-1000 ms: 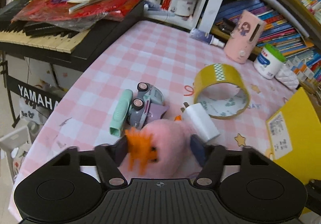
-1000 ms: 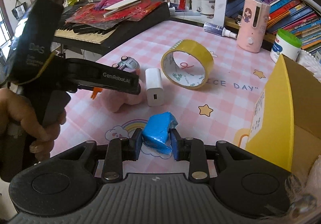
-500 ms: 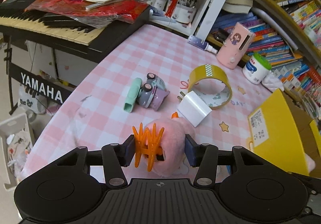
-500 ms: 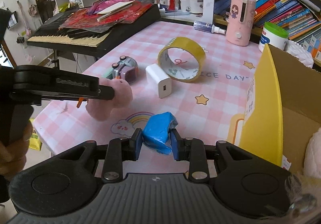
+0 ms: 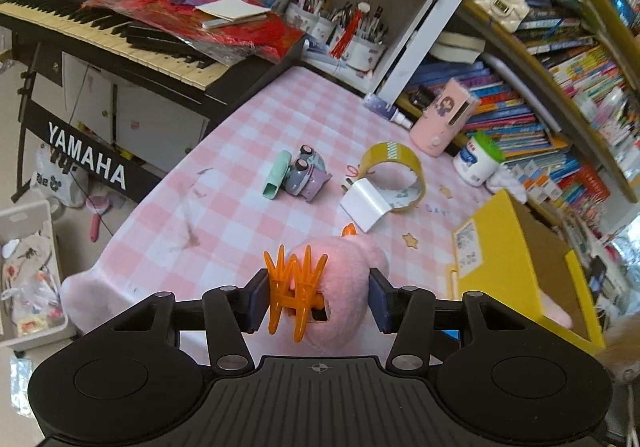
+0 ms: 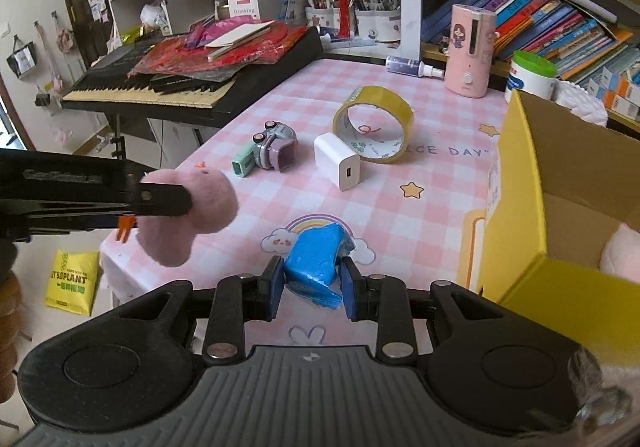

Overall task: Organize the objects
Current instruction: 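Carry the blue sponge and pink plush toward the yellow box with both grippers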

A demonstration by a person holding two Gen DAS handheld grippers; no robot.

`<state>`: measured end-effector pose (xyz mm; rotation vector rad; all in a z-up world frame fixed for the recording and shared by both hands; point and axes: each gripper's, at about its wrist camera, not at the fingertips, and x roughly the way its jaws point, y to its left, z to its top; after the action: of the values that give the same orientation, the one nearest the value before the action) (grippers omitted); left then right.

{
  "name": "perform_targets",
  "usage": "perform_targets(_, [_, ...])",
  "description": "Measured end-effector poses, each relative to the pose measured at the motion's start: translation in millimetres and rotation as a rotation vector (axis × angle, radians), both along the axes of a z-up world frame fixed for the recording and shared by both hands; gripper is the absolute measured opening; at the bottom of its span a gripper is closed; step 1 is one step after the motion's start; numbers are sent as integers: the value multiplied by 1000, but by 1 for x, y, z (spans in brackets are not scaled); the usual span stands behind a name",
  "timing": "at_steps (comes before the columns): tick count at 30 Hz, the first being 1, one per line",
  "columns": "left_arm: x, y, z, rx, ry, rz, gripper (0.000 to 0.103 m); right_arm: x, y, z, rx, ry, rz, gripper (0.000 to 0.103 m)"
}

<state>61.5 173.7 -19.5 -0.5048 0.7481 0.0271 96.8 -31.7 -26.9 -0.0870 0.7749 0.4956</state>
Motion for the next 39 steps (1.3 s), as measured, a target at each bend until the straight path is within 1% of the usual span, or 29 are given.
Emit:
perform_targets(7, [-37, -3, 4, -46, -8, -21, 49, -38, -4, 3, -15, -9, -15, 28])
perform_targets(11, [-54, -7, 5, -48, -10, -48, 49, -59, -7, 4, -17, -10, -37, 28])
perform_targets(17, [-77, -20, 2, -44, 4, -119, 49, -88, -16, 0, -9, 6, -84, 28])
perform_targets(21, [-88, -30, 1, -46, 10, -177, 49, -110, -26, -2, 0, 14, -134, 28])
perform_targets(27, [-89, -54, -3, -59, 31, -279, 49, -133, -48, -9, 2, 47, -233, 28])
perform_targets(35, [-81, -96, -5, -66, 34, -426, 49, -151, -88, -10, -2, 62, -387, 28])
perform_targets(39, [-78, -116, -5, -70, 31, -484, 49, -158, -108, -11, -5, 71, -453, 28])
